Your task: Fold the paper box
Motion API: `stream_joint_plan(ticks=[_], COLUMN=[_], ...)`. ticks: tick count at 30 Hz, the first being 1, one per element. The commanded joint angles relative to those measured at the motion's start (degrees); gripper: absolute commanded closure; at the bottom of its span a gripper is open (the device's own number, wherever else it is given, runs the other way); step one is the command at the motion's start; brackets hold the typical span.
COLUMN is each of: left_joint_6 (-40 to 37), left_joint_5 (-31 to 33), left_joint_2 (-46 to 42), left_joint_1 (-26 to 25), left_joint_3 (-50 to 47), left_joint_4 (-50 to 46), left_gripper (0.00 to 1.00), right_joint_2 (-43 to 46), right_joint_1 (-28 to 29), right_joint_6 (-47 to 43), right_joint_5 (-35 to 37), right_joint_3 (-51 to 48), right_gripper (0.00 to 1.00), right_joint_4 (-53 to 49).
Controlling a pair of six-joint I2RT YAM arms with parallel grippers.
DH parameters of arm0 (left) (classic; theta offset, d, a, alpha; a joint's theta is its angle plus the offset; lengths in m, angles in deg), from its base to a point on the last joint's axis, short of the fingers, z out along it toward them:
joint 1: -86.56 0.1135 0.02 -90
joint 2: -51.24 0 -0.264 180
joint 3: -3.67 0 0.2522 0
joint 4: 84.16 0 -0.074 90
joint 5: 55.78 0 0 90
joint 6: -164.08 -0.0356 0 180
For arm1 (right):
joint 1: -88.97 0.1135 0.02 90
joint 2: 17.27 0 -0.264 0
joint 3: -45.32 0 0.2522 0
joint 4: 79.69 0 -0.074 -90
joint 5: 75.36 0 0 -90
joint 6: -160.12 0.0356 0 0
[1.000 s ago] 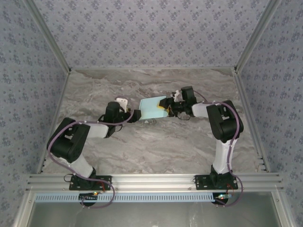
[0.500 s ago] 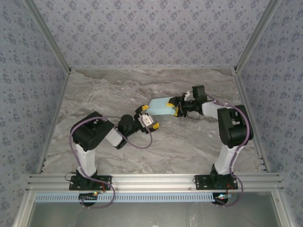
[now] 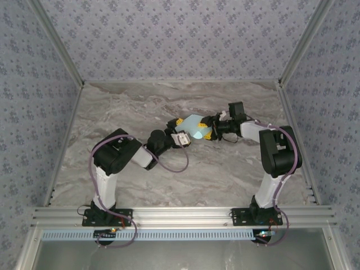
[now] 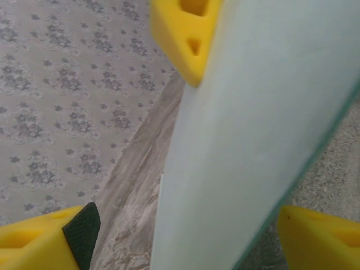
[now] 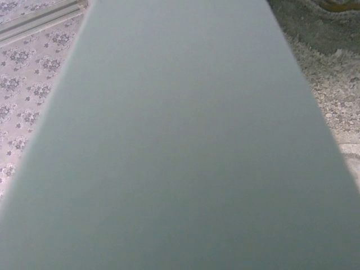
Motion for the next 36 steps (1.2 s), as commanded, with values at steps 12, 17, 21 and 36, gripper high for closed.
stream_joint_plan(ticks=[12,17,21,36], left_joint_6=[-7.7,-6.5,-5.5,0.4], left_joint_5=[-0.9,-2.7,-2.8,-4.6], left_joint_2=[5.0,4.2,3.7,-7.8], left_joint_1=[-1.0,-1.0,-1.1,1.8], left_joint_3=[4.4,6.6,6.7,4.1], left_joint_4=[2.0,-2.1,-4.0,-23.3], left_gripper=[0.01,0.19,0.29,0.52], right_joint_2=[2.9,3.7,4.1,5.2], right_joint_1=[2.4,3.2,3.2,2.5], right_joint_6=[2.7,2.8,3.0,1.8], right_joint_5=[0.4,0.6,0.6,-0.1], right_joint_3=[1.0,0.5,-0.2,-0.1], right_gripper=[0.51,0.51,0.50,0.32], right_joint_4=[-1.6,-1.5,-1.0,-1.4])
